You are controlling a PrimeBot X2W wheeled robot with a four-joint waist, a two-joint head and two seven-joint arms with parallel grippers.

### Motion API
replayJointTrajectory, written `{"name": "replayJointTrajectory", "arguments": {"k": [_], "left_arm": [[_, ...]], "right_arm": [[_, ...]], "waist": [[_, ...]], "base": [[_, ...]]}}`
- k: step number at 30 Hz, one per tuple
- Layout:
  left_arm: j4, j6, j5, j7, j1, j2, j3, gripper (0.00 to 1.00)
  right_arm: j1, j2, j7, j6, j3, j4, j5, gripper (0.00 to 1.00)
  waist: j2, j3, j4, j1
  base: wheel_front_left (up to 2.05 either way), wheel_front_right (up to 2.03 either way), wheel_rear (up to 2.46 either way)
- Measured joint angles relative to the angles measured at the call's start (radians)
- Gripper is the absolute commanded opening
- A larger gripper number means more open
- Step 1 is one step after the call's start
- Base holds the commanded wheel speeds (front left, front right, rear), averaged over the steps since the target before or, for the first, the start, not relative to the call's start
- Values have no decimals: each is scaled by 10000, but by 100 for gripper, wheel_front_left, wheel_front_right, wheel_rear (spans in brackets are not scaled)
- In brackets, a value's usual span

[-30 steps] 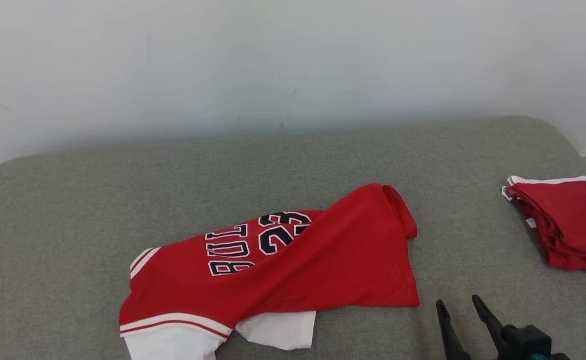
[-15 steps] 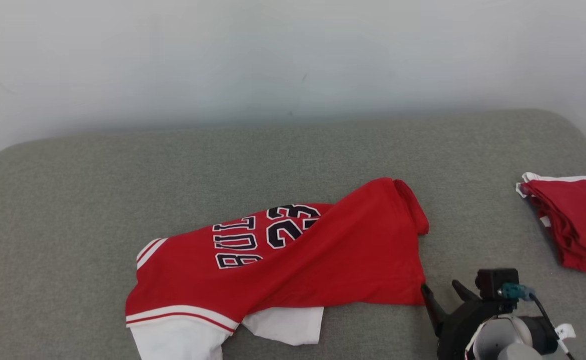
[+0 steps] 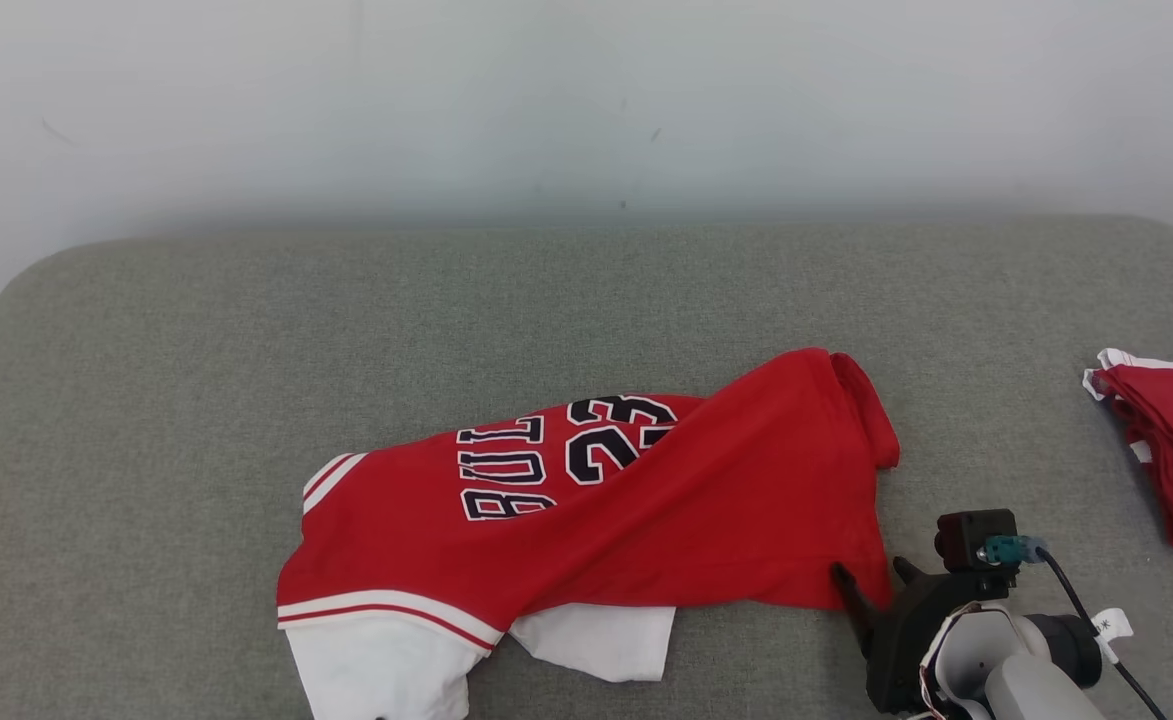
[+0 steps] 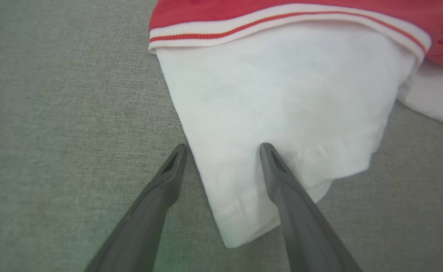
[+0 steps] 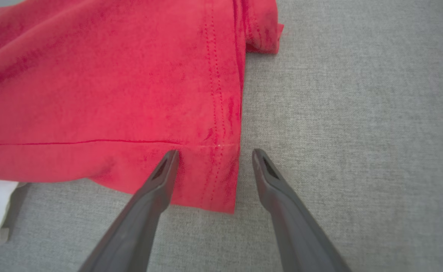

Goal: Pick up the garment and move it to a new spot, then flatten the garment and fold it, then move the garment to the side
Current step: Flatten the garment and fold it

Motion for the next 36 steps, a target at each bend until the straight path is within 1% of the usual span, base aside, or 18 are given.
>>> {"name": "replayJointTrajectory", "arguments": {"k": [6, 17, 18, 19, 20, 21, 22, 23, 24, 25, 30, 33, 36], "left_arm": [[-6, 0, -42, -31, -15, 48, -61, 100], [-25, 23, -121, -84, -108, 86, -167, 100], [-27, 23, -134, -84, -111, 90, -180, 100], [-36, 25, -144, -84, -114, 94, -205, 100], [-46, 25, -155, -86, -116, 102, -240, 90], [-54, 25, -190, -84, -133, 128, -324, 45], [-59, 25, -196, -84, -153, 140, -362, 6], [-61, 25, -217, -61, -174, 151, -418, 0], [-71, 23, -228, -25, -203, 155, -476, 0], [-81, 15, -268, -8, -230, 155, -525, 0], [-155, 0, -360, 0, -265, 157, -646, 0], [-326, -2, -585, -46, -263, 151, -610, 0], [-775, -10, -966, -132, -251, 102, -412, 0]], "right_arm": [[-267, 10, 15, 0, 366, 232, 293, 100], [-502, 15, -362, 0, 966, 359, 600, 100], [-523, 8, -362, 0, 986, 385, 629, 97], [-554, 2, -362, 0, 986, 418, 644, 90], [-587, -12, -366, 0, 984, 454, 660, 83], [-645, -36, -393, 0, 963, 552, 704, 69], [-667, -46, -393, 0, 940, 614, 704, 45], [-679, -58, -397, 0, 924, 660, 704, 38], [-698, -59, -405, 0, 909, 704, 704, 16], [-725, -59, -422, 0, 892, 750, 698, 0], [-835, -44, -629, 0, 796, 894, 681, 0], [-843, -42, -830, 0, 719, 888, 656, 0], [-843, -38, -1024, 0, 694, 736, 663, 0]], "waist": [[0, 105, 8, 0], [0, 250, 42, -1], [-1, 257, 41, -2], [0, 265, 41, -1], [-1, 273, 44, -1], [-1, 290, 57, -2], [0, 299, 65, -1], [0, 308, 73, -1], [0, 317, 78, -2], [0, 325, 83, -1], [0, 332, 91, -1], [1, 301, 93, -1], [0, 245, 82, 0]], "base": [[0, 0, 0], [0, 0, 0], [0, 0, 0], [0, 0, 0], [0, 0, 0], [0, 0, 0], [0, 0, 0], [0, 0, 0], [0, 0, 0], [0, 0, 0], [0, 0, 0], [0, 0, 0], [0, 0, 0]]}}
